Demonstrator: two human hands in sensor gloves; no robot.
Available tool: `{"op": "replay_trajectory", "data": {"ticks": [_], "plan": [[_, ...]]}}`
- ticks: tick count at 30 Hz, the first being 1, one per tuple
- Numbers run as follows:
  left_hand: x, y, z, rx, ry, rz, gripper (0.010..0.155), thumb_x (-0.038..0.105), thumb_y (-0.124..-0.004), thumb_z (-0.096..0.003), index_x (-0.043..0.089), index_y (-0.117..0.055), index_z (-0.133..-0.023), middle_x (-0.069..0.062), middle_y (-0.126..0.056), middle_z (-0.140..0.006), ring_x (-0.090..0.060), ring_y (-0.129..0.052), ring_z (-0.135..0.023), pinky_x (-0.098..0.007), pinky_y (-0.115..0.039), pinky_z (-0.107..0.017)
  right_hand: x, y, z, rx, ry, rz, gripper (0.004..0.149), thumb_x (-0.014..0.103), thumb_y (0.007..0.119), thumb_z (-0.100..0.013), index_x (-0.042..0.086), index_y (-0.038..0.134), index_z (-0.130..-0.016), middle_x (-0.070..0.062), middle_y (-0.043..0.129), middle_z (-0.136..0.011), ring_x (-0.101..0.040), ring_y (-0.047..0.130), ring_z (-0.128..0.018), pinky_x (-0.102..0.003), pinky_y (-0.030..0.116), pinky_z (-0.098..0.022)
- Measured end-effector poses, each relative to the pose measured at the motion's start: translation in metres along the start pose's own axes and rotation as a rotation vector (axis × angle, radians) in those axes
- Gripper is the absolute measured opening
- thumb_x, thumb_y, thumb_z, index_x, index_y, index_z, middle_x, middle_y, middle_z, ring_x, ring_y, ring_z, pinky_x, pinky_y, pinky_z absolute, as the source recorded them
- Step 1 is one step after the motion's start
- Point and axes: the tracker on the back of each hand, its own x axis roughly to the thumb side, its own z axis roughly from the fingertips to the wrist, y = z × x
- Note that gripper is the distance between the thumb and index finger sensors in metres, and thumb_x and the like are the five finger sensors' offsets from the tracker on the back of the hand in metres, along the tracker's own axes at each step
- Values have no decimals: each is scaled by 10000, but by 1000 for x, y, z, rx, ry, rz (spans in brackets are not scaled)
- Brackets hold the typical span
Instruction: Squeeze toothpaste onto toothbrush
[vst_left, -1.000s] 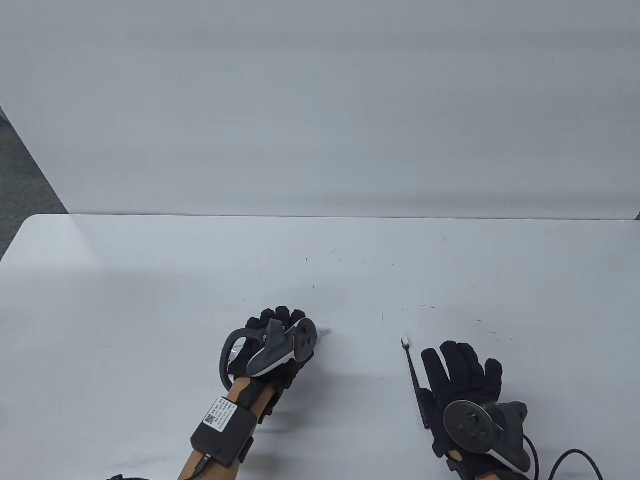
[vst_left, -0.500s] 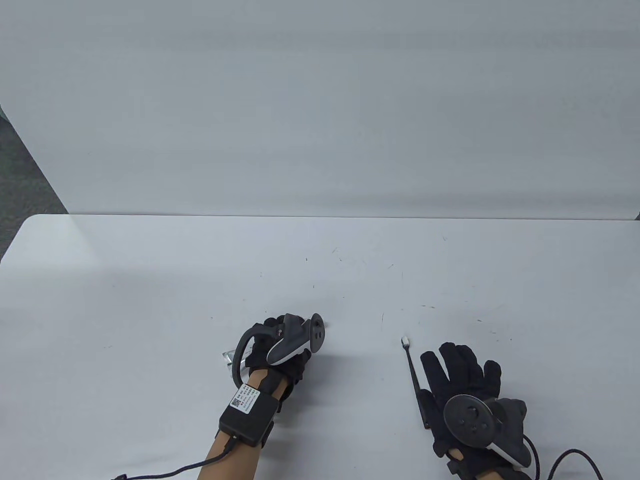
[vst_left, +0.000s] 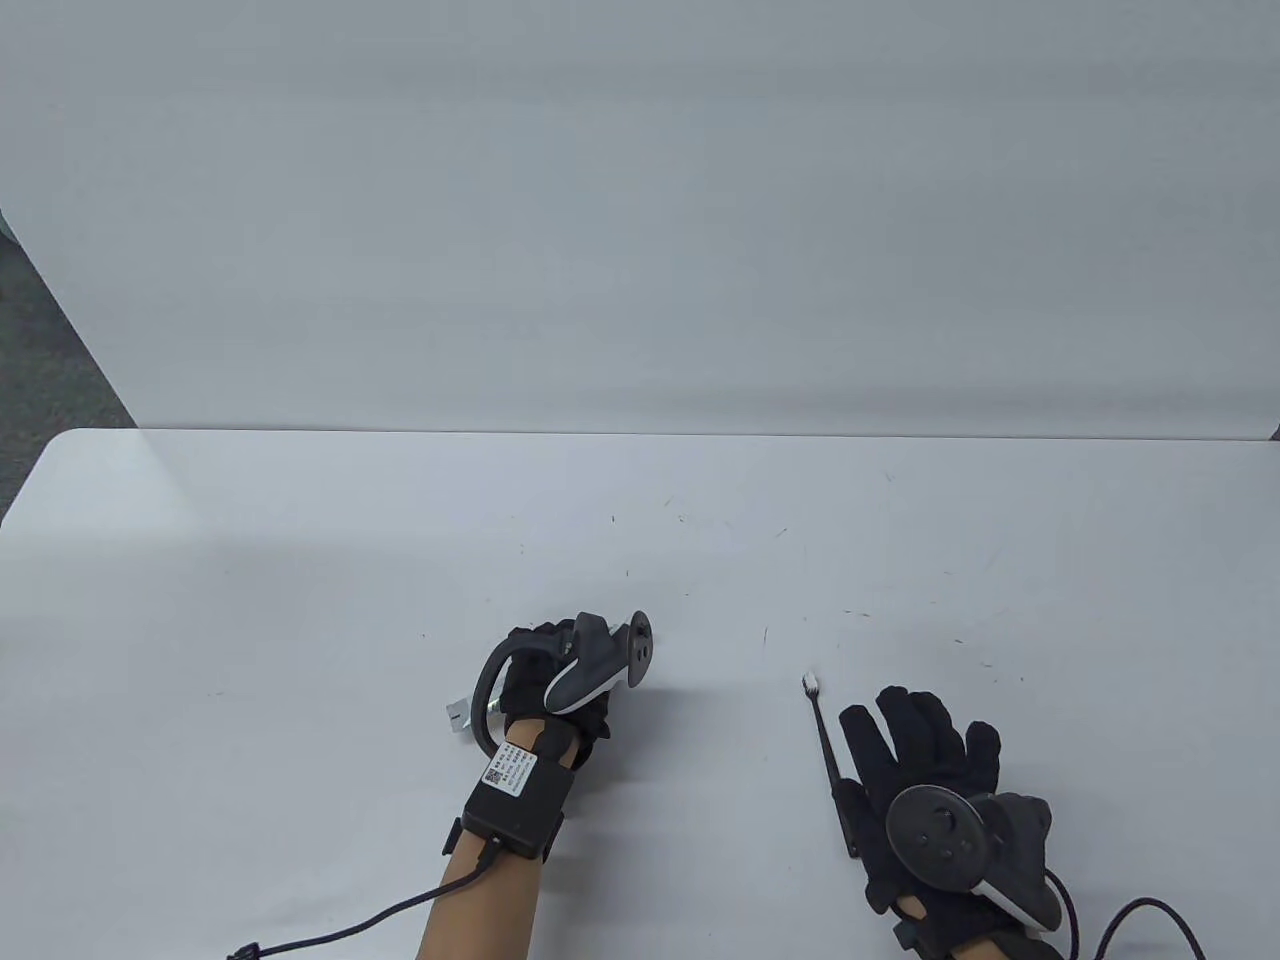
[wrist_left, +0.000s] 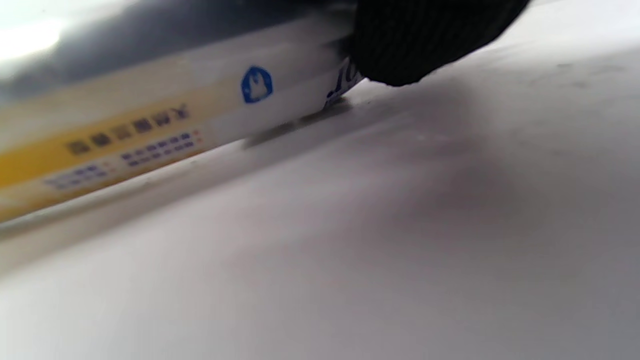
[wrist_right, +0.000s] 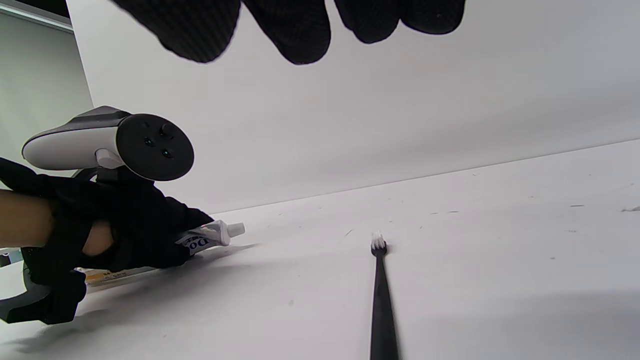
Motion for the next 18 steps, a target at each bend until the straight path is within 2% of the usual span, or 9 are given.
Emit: {"op": "replay_trajectory", "data": {"ticks": [4, 6, 8, 12, 13, 14, 18], "plan": [[-9, 12, 14, 68, -45, 7, 684, 353, -817, -425, 232, -522, -1030, -139, -676, -1029, -441, -782, -855, -617, -659, -663, -3, -1, -1, 5, 7, -13, 634, 411, 686, -445, 139, 603, -1012, -192, 475, -1095, -543, 494, -981, -851, 348, -573], [-17, 28, 30, 157, -82, 21, 688, 372, -806, -423, 214, -512, -1025, -148, -675, -1009, -444, -781, -822, -622, -664, -647, -3, -1, -1, 6, 8, -14, 635, 411, 686, -445, 138, 603, -1012, -191, 475, -1095, -542, 493, -981, -851, 348, -573], [-28, 44, 49, 253, -118, 112, 703, 396, -822, -403, 204, -531, -1013, -144, -701, -979, -452, -781, -782, -622, -678, -623, -3, -1, -1, 5, 4, -15, 635, 411, 686, -445, 137, 604, -1012, -192, 475, -1095, -544, 494, -980, -850, 350, -573], [-43, 69, 86, 382, -173, 229, 724, 427, -845, -376, 205, -556, -1002, -137, -733, -949, -440, -806, -734, -618, -682, -614, 1, -2, 0, -1, -11, -7, 635, 412, 685, -445, 137, 605, -1011, -192, 478, -1094, -543, 499, -979, -850, 353, -572], [-45, 72, 93, 402, -186, 238, 734, 433, -853, -365, 204, -565, -1000, -135, -739, -947, -440, -811, -730, -621, -684, -610, 2, -1, 0, 0, -13, -6, 634, 413, 684, -446, 138, 603, -1012, -191, 480, -1094, -542, 500, -979, -851, 354, -571], [-47, 76, 105, 431, -207, 246, 677, 435, -831, -418, 208, -568, -999, -135, -745, -943, -434, -817, -728, -617, -689, -609, 3, -1, 1, 1, -14, -4, 635, 413, 684, -445, 139, 603, -1012, -191, 481, -1093, -541, 500, -979, -851, 355, -571], [-52, 76, 139, 496, -282, 330, 687, 445, -829, -402, 208, -574, -994, -123, -757, -937, -426, -828, -718, -605, -708, -596, 4, 3, 0, 15, -12, -5, 636, 412, 684, -445, 138, 599, -1013, -192, 479, -1094, -542, 500, -979, -851, 353, -572]]}}
